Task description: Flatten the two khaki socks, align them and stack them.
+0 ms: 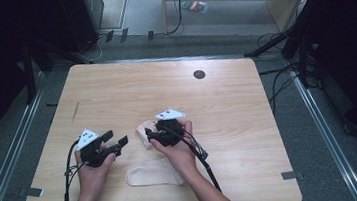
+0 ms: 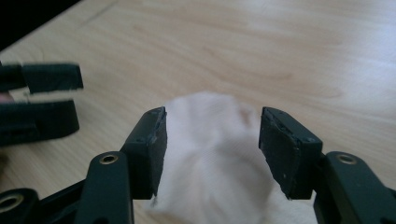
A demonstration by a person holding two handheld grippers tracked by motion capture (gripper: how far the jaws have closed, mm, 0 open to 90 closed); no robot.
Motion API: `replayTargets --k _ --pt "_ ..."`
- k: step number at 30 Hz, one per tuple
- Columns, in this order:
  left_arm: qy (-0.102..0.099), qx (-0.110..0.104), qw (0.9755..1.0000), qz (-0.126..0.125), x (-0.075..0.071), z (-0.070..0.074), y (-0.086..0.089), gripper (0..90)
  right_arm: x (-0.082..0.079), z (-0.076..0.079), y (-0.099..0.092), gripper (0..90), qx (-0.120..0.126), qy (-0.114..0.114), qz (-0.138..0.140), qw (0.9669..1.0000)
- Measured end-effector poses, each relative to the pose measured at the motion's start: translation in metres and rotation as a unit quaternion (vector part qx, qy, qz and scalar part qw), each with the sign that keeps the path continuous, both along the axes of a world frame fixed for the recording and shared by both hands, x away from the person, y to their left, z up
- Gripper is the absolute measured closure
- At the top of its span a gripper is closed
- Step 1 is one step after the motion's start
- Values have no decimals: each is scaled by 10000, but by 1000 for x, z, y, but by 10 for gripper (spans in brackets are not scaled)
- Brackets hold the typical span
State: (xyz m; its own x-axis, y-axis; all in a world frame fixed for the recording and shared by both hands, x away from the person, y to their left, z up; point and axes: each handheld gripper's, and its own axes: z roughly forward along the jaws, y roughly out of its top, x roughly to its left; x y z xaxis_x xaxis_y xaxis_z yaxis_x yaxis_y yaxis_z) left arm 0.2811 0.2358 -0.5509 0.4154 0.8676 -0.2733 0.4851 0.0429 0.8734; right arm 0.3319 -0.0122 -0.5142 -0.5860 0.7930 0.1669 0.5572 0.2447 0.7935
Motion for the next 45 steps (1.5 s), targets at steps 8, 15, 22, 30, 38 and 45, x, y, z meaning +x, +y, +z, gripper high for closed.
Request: replayTargets --k 8,15,22,30,38,45 --pt "30 22 10000 19 1 0 -1 308 13 12 -30 612 86 -162 -432 9989" --pt "53 59 10000 -11 2 0 -1 312 20 -15 -12 492 -473 244 -49 9986" --pt "51 9 10000 2 2 0 -1 315 17 -21 -5 778 -698 204 -127 9973" --pt "135 271 9994 -149 4 1 -8 281 13 0 -7 863 -291 219 -146 9992" --pt "159 560 9960 -676 4 9 -35 223 7 37 13 863 -60 10 47 10000" --pt "754 738 9933 -470 14 0 -51 199 -1 62 30 863 69 -158 183 9997"
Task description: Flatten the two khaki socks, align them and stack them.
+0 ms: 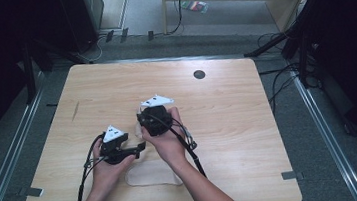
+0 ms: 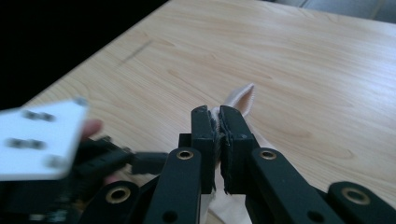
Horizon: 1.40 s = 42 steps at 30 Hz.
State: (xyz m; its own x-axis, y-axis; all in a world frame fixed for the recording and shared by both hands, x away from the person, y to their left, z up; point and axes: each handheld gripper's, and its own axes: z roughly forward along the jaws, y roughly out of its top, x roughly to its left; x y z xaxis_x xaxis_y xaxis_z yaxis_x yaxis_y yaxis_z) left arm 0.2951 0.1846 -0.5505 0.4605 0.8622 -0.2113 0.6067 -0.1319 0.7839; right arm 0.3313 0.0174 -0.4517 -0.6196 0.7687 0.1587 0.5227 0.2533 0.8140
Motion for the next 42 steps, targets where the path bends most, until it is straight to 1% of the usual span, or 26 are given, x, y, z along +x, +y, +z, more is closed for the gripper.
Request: replayTargets --k 3,4,7,8,9,11,12,14,16,17,18,19,21,23,24,25,27,28,29,31,32,34,36,38,39,42 --pt "56 -176 9998 103 3 1 3 233 -3 10 5 862 110 -43 84 9999" --pt "12 -231 9996 157 4 1 3 272 -4 13 6 862 157 -43 124 9998" --pt "-99 -202 9995 235 8 1 6 420 -9 24 9 862 409 -9 216 9989" --pt "-192 -109 9993 295 8 2 6 498 -10 27 9 862 475 2 246 9986" --pt "-365 62 9981 497 6 3 9 574 -12 30 9 862 531 -3 262 9982" --pt "-453 3 9971 618 4 7 21 827 -16 36 5 863 561 -92 268 9980" --pt "-519 133 9958 739 3 8 25 875 -16 37 2 865 575 -126 222 9980" --pt "-885 597 9885 1070 -2 15 35 892 -12 36 -5 868 544 -153 115 9983" --pt "-1267 1075 9775 1298 -7 21 37 895 -6 28 -14 870 520 -50 21 9986" --pt "-1489 1441 9684 1386 -10 23 37 895 -4 24 -16 870 477 -9 -23 9989" --pt "-1547 1610 9651 1370 -11 24 36 896 0 15 -19 870 415 41 -35 9991" --pt "-1509 1826 9633 1265 -11 23 33 895 2 8 -20 871 396 105 -64 9991" --pt "-1323 2012 9653 1011 -8 16 27 895 8 -11 -25 870 254 249 -155 9992" --pt "-1119 2038 9697 748 -6 10 21 895 13 -26 -31 870 208 406 -267 9986" --pt "-1076 2013 9712 683 -5 8 19 895 17 -36 -36 870 183 495 -333 9981" --pt "-1011 1969 9737 542 -5 7 16 894 18 -41 -38 870 172 545 -367 9977" --pt "-948 1983 9749 353 -5 6 11 891 21 -52 -45 870 101 604 -430 9972" --pt "-945 1977 9752 303 -5 5 10 887 22 -55 -47 870 47 593 -450 9972" --pt "-942 1911 9767 266 -6 5 8 879 23 -57 -48 870 6 577 -461 9973" --pt "-872 1933 9771 190 -5 5 6 863 24 -60 -52 870 -77 572 -491 9971" --pt "-839 1947 9771 176 -5 5 6 847 24 -62 -53 870 -119 534 -509 9972" --pt "-738 1850 9798 182 -4 4 6 812 25 -63 -55 870 -247 476 -533 9971" --pt "-716 1830 9803 184 -3 3 8 781 26 -65 -57 870 -308 473 -567 9968" --pt "-661 1696 9832 152 -3 3 9 757 27 -67 -61 870 -380 451 -603 9964" --pt "-640 1565 9855 115 -3 3 11 753 27 -68 -62 870 -384 458 -610 9964" --pt "-562 1359 9891 2 -2 2 13 744 28 -72 -67 870 -446 494 -634 9958"
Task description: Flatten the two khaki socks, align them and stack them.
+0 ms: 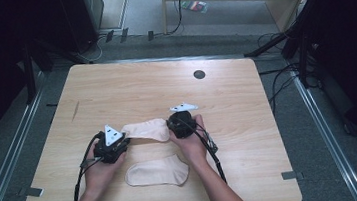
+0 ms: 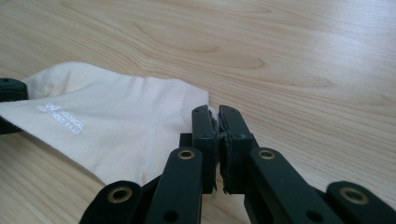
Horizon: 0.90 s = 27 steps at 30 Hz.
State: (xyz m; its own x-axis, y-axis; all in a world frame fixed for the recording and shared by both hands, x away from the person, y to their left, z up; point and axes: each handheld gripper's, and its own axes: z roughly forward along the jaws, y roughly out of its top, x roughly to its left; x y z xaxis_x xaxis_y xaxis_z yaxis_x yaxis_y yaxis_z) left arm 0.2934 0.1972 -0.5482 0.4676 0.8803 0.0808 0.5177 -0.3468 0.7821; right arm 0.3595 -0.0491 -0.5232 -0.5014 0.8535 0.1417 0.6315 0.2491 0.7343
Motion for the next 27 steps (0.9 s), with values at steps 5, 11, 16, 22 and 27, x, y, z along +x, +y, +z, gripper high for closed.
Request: replayTargets --k 5,11,16,22,27 --pt "145 -146 9996 -173 1 -1 3 676 1 -2 -7 870 -166 -66 -3 9998" --pt "201 -582 9970 -462 1 -1 7 585 4 -1 -16 868 -224 -140 103 9996" --pt "307 -1182 9901 -690 3 1 19 476 7 -2 -26 867 -163 -145 83 9997" --pt "186 -1785 9835 -246 8 5 35 520 7 -2 -32 809 -32 -251 113 9996" --pt "447 -2003 9782 327 23 3 36 647 9 2 -41 711 325 -320 -91 9989"
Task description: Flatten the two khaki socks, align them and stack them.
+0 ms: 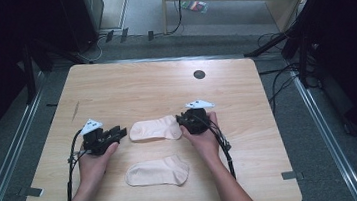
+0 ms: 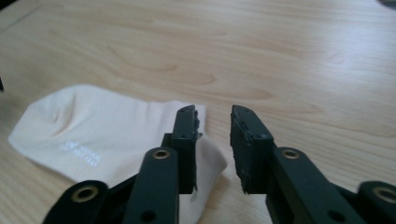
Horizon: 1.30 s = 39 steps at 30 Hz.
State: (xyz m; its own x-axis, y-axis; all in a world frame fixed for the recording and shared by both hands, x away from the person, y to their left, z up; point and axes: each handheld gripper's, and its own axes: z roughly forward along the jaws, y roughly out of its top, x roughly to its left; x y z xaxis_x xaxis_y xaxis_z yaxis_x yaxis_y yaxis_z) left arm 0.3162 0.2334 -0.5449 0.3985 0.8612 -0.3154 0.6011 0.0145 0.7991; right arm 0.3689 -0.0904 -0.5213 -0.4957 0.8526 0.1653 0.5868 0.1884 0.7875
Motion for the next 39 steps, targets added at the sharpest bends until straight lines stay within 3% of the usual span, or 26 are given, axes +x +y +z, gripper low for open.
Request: replayTargets --k 3,6,8,10,12,14,16,18,21,24,25,26,28,30,31,32,33,34,36,37,39 --pt "8 -17 10000 -66 8 3 -6 649 3 1 -7 671 315 84 -204 9993" --pt "274 205 9994 -80 18 1 -16 609 5 -6 -7 591 256 304 -225 9990" --pt "402 251 9989 -62 23 -2 -21 598 4 -12 -3 590 156 346 -148 9992" --pt "442 485 9978 -29 25 -4 -26 606 3 -16 1 622 -35 362 -75 9993" --pt "451 603 9971 -60 25 -5 -30 651 0 -20 5 714 -189 335 -41 9993" --pt "443 722 9962 -199 24 -5 -37 753 -3 -22 7 819 -321 334 38 9989" --pt "476 762 9956 -261 25 -4 -40 815 -5 -23 6 855 -322 344 130 9988" --pt "394 998 9938 -274 24 -3 -42 879 -6 -22 5 865 -346 339 139 9987" --pt "288 1391 9897 -185 20 1 -41 899 -8 -19 -2 878 -438 295 4 9986" --pt "147 1798 9836 32 14 1 -32 900 -9 -16 -13 889 -458 322 -178 9983" --pt "88 1792 9836 166 13 0 -29 900 -10 -17 -16 891 -505 319 -230 9979" --pt "118 1700 9852 176 12 -1 -26 900 -11 -17 -19 892 -473 338 -264 9980" --pt "159 1445 9893 -126 11 -1 -29 900 -12 -20 -20 890 -434 449 -275 9977" --pt "64 1419 9893 -328 8 0 -35 897 -12 -21 -18 877 -144 540 -8 9984" --pt "41 1309 9905 -427 7 1 -37 880 -13 -21 -16 860 -75 488 112 9987" --pt "-36 1228 9915 -421 7 2 -39 783 -15 -20 -14 799 -149 343 198 9991" --pt "-39 1132 9926 -432 7 3 -38 638 -16 -19 -13 682 -248 171 160 9994" --pt "-32 850 9956 -405 8 5 -34 577 -16 -17 -13 636 -250 81 100 9996" --pt "-28 523 9983 -268 9 7 -25 545 -16 -13 -20 622 22 49 -32 10000" --pt "9 434 9988 -207 10 8 -22 564 -16 -11 -25 619 223 64 -130 9996" --pt "71 346 9993 -121 11 8 -18 618 -15 -9 -32 635 345 96 -164 9992"
